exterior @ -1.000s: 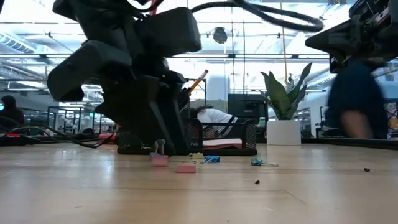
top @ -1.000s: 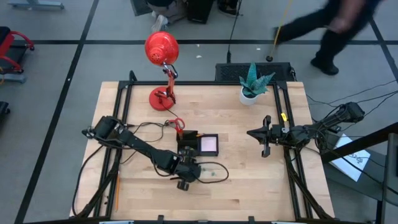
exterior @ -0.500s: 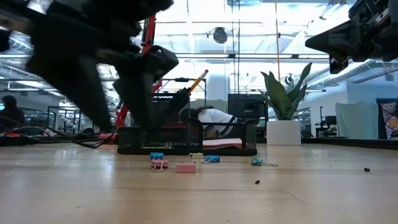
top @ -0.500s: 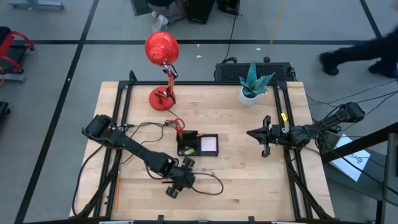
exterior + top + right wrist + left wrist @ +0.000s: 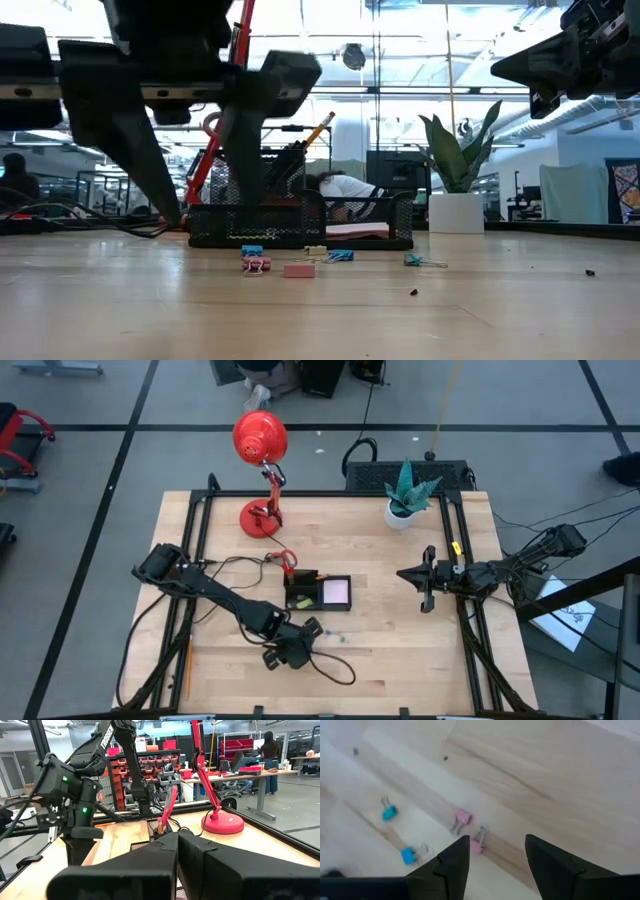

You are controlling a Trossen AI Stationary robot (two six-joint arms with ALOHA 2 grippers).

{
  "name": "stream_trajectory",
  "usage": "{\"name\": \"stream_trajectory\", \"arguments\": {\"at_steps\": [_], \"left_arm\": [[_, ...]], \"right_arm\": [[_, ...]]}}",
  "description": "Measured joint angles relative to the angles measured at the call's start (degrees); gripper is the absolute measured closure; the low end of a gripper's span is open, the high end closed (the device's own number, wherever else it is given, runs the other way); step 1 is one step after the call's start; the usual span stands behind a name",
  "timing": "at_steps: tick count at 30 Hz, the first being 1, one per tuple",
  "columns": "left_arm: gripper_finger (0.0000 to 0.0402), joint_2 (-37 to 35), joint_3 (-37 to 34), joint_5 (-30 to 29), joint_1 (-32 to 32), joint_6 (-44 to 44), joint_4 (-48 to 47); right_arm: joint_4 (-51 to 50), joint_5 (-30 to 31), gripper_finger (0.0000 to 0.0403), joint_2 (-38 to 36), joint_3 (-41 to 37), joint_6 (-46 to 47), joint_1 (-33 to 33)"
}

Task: Pick and place office supplies into organizer
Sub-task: Put the pink binder clip into the black desk organizer

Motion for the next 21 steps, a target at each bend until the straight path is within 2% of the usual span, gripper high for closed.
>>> {"name": "stream_trajectory", "arguments": {"at_steps": [6, 11, 21], "left_arm": [[0.0204, 1.0, 0.0, 3.8, 0.9, 12.6, 1.4], [0.0204, 1.4, 0.1, 5.3, 2.7, 14.3, 4.7], [0.0204, 2.4, 3.8, 9.7, 6.0, 17.3, -4.4]], "right_arm": [[0.0, 0.0, 0.0403, 0.0, 0.0, 0.0, 0.0], [0.1, 0.2, 0.0403, 0.0, 0.0, 0.0, 0.0], [0.4, 0.2, 0.0403, 0.0, 0.0, 0.0, 0.0]]}}
